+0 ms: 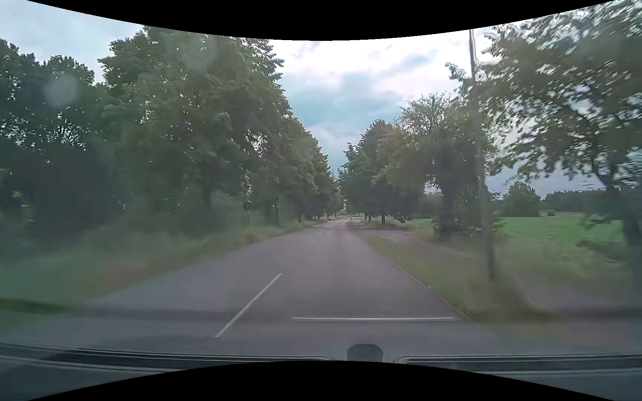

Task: Follow the waypoints while adhering to traffic rules and regulations

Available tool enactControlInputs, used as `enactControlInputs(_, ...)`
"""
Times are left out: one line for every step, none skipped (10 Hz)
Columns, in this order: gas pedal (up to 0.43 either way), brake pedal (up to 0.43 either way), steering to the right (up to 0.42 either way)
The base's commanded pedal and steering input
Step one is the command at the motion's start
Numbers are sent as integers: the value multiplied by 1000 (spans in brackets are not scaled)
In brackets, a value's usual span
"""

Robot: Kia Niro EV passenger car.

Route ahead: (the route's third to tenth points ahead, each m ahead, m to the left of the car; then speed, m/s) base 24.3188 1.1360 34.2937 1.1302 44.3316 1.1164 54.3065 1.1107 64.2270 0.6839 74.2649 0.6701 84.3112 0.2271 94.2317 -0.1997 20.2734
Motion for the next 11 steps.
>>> enactControlInputs(339,0,-5)
enactControlInputs(228,0,-5)
enactControlInputs(220,0,-5)
enactControlInputs(209,0,-5)
enactControlInputs(130,0,-5)
enactControlInputs(79,0,-4)
enactControlInputs(67,0,-1)
enactControlInputs(47,0,-1)
enactControlInputs(28,0,-1)
enactControlInputs(8,0,-2)
enactControlInputs(8,0,-3)
